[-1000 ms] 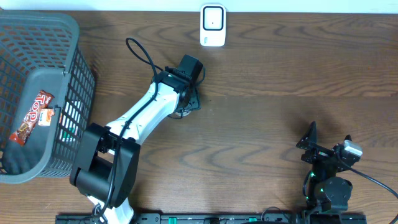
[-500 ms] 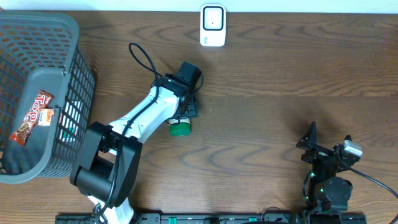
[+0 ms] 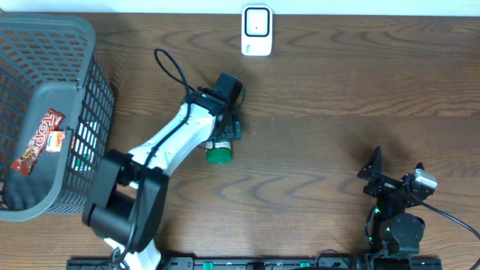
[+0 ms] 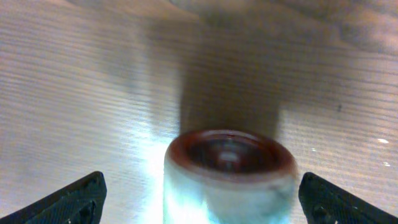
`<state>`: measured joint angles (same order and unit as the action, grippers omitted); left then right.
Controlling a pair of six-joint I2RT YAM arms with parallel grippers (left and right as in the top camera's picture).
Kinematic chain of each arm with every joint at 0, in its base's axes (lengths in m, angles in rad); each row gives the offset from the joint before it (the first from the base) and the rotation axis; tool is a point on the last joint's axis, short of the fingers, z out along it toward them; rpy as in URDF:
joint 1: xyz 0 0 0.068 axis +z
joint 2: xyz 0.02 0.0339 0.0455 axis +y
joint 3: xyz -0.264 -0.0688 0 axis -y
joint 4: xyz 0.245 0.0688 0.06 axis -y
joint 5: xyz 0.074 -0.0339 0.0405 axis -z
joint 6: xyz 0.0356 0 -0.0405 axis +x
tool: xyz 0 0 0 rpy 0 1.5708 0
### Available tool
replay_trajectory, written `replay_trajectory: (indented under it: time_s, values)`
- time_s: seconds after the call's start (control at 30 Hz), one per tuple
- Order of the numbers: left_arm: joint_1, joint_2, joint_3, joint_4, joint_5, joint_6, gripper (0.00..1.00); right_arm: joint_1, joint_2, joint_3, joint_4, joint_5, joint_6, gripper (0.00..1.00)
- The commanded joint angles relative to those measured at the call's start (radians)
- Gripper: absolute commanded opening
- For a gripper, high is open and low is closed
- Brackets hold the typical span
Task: Scan the item barcode
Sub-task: 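Return the left gripper into the basket and grasp the Kleenex pack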
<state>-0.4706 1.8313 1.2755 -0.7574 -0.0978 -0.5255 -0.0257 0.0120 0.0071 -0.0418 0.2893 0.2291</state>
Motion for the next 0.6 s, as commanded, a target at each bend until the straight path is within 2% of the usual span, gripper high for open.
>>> replay_trajectory:
  time_s: [0.0,0.17,0.27,0.43,0.57]
  values:
    - [0.003,-0.172,0.128,-0.055,-0.113,0.064,0.99,-0.007,-0.005,-0.002,-0.005,0.012,-0.010,0.99]
    - [0.013,-0.419,0.276,-0.100,-0.317,0.082,0.98,-0.007,-0.005,-0.002,-0.005,0.012,-0.010,0.99]
    - [0.083,-0.558,0.354,-0.076,-0.436,0.101,0.98,-0.007,-0.005,-0.002,-0.005,0.012,-0.010,0.99]
    - [0.390,-0.671,0.393,-0.058,-0.423,0.116,0.98,-0.007,-0.005,-0.002,-0.005,0.012,-0.010,0.99]
    - [0.675,-0.643,0.393,-0.119,-0.278,0.091,0.98,-0.007,-0.005,-0.002,-0.005,0.012,-0.010,0.99]
